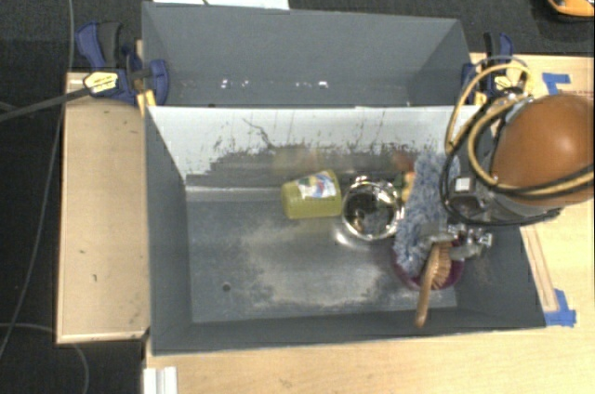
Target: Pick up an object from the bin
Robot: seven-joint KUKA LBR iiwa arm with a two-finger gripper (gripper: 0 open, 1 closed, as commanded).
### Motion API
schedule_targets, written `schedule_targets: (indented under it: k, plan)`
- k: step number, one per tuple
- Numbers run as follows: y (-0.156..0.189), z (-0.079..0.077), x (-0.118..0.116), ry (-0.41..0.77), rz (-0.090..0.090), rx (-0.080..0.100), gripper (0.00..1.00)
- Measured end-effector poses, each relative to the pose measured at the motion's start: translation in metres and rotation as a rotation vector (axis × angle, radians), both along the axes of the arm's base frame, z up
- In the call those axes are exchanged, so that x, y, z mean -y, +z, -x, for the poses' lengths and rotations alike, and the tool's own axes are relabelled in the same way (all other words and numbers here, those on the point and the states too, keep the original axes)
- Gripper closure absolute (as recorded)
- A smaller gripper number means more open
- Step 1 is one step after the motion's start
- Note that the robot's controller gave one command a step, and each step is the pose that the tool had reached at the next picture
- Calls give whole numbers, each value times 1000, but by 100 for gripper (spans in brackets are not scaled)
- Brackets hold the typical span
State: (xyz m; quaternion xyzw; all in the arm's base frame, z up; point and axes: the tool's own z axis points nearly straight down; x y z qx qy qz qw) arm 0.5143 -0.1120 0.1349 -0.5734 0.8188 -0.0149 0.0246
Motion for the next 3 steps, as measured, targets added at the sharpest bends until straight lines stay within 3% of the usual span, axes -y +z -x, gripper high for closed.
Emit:
schedule_targets:
  k: [1, 2, 3]
  plan:
    - [0, 0, 0, -2, 0, 0, 100]
    - [-3, 15, -10, -55, -4, 6, 100]
    - [7, 5, -2, -62, -5, 5, 100]
